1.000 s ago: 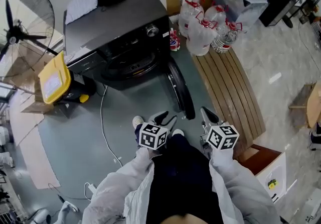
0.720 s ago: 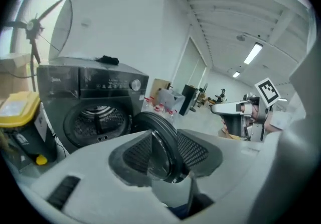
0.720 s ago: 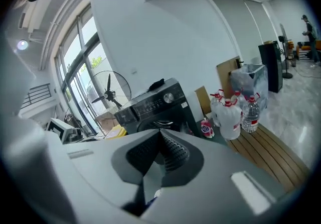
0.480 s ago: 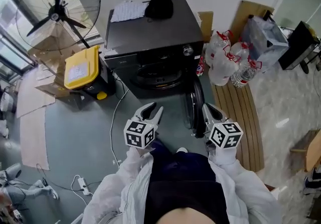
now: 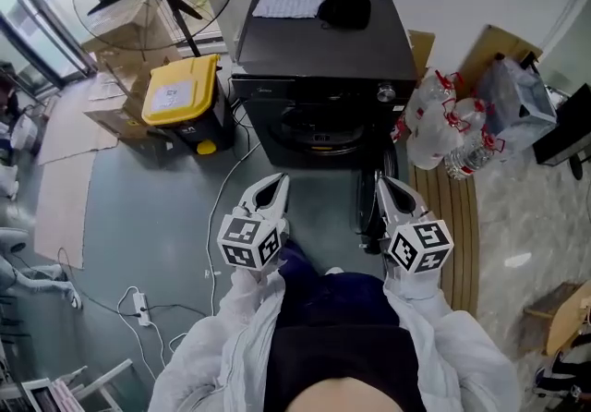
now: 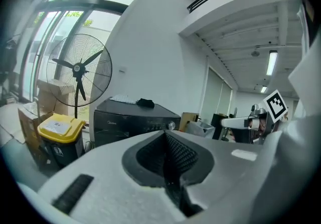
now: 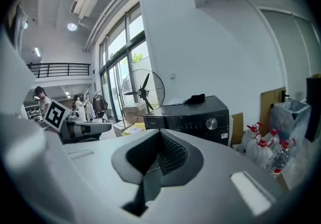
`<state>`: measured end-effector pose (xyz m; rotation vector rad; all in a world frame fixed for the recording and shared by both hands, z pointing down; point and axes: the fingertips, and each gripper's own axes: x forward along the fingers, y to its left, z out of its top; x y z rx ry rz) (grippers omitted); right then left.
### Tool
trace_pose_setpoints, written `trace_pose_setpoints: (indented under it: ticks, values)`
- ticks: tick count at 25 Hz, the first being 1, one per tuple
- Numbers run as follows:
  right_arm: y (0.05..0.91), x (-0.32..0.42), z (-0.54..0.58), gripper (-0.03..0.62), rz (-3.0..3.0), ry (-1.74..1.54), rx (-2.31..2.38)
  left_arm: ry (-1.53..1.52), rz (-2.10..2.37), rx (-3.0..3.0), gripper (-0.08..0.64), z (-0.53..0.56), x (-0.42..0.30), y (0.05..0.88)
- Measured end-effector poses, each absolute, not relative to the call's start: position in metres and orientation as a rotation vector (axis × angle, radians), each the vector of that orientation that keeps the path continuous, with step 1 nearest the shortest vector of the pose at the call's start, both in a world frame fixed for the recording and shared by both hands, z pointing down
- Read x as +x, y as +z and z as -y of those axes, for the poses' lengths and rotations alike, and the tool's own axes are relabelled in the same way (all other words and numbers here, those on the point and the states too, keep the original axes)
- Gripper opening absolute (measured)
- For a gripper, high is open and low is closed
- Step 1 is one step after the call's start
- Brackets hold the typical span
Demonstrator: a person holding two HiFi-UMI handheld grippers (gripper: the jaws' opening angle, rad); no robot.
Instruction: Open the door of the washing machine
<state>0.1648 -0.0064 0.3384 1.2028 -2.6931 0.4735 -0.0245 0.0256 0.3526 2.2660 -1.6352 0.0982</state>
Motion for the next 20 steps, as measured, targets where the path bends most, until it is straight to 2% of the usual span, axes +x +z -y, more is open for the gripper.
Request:
trace_pose_setpoints:
  ticks: [20]
  values:
    - [0.35,0.161,-0.01,0.008,2.675,0.464,1.168,0.175,1.604,2.285,0.0,-0.042,-0.016,0.372]
